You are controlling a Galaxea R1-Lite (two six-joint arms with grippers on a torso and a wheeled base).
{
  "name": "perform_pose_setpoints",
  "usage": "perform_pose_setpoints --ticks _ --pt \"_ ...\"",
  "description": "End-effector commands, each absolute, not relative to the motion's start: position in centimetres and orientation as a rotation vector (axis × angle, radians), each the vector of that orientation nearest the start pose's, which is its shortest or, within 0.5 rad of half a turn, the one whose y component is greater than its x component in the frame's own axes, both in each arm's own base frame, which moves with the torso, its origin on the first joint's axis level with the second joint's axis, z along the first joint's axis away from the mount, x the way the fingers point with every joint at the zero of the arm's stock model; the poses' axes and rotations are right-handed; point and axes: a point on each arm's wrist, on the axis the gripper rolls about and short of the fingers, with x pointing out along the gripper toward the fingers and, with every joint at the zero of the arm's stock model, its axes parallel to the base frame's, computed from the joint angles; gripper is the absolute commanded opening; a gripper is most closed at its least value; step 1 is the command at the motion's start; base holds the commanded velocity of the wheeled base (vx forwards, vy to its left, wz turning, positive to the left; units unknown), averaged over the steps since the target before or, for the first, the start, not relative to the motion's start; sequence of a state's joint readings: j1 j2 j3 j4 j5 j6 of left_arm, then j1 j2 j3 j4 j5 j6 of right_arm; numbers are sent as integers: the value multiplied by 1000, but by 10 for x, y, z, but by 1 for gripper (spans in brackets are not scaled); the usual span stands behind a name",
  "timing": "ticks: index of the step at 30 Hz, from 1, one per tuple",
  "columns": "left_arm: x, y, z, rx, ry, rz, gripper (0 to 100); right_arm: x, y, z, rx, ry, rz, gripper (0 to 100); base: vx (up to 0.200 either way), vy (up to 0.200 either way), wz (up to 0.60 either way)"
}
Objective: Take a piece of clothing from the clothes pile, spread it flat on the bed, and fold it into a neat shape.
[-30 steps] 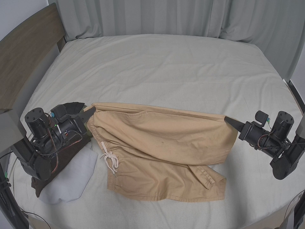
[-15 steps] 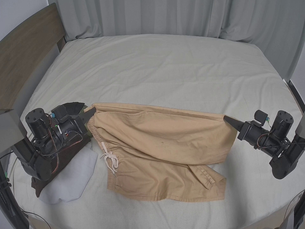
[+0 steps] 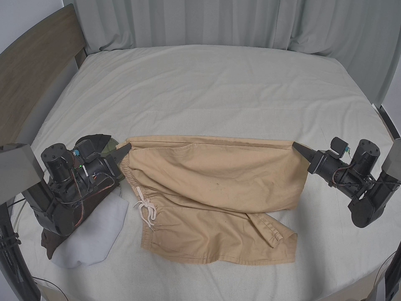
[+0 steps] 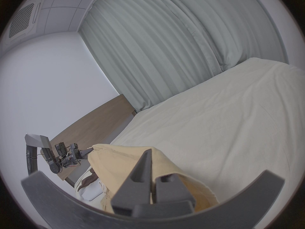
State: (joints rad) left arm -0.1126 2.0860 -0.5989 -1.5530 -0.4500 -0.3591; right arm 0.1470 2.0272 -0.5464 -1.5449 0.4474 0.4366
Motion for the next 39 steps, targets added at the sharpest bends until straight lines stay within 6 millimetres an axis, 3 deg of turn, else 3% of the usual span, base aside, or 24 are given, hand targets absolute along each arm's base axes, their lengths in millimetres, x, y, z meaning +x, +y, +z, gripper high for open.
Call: perform_pose_setpoints --ticks 1,17,39 --pt "343 -53 92 -344 43 -561 0 329 57 101 415 71 592 0 0 0 0" --pt "381 -76 78 -352 -12 -519 0 361 49 97 415 19 569 0 0 0 0" --pt "419 -80 54 -410 -54 -439 0 419 57 74 401 -59 583 0 0 0 0"
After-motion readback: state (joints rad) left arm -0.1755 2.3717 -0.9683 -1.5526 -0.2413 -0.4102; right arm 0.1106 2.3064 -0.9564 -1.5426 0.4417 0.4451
